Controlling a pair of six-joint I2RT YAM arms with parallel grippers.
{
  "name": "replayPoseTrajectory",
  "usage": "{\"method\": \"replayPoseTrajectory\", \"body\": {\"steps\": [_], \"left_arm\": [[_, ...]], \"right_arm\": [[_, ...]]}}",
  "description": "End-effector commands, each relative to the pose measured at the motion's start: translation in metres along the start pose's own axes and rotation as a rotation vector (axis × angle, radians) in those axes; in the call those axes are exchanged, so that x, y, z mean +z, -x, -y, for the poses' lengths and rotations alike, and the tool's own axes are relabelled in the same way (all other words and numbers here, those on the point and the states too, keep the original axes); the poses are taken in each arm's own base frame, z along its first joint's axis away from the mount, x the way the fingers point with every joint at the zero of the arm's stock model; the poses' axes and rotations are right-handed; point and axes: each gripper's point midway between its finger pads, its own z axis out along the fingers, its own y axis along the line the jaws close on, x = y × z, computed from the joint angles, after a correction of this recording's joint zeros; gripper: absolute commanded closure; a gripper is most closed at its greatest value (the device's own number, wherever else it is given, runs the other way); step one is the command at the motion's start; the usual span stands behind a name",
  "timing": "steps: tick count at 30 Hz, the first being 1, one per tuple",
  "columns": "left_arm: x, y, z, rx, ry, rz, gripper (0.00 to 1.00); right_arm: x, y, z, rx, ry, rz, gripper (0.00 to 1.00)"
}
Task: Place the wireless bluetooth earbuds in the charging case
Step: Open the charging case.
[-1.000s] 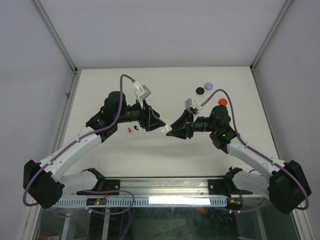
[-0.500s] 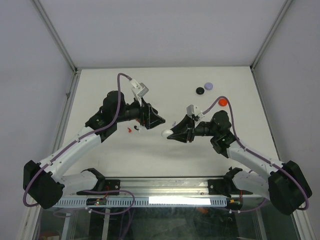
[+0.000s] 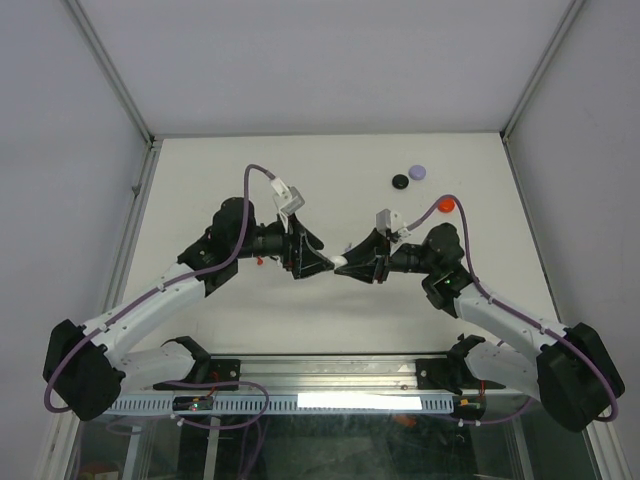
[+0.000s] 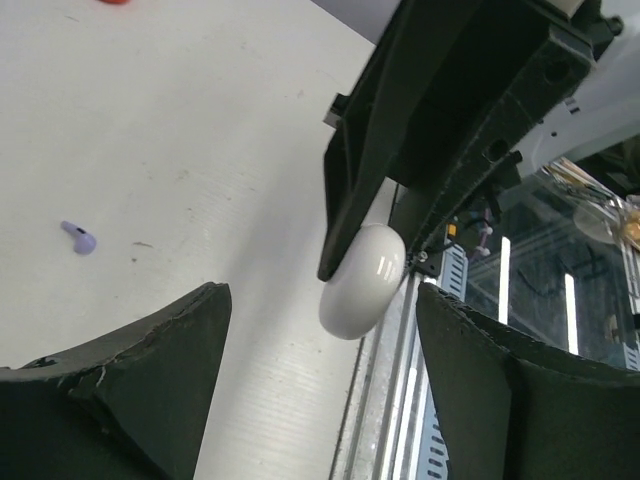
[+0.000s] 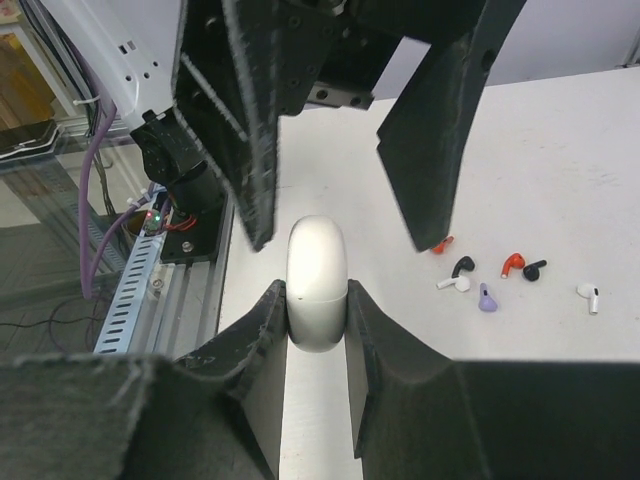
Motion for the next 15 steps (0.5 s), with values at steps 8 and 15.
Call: {"method": "replayPoseTrajectory", "body": {"steps": [8,15], "left_arm": [[0.006,0.009,0.04,0.129,-0.234,0.034,0.44],[0.012,0.004,0.045,0.136,-0.279,0.016,0.61]], "right_arm": [[0.006,0.027,-0.001,-0.002,0.013,0.046,1.0],[0.008,0.026,-0.002,0.021,0.026,0.039,1.0]]}}
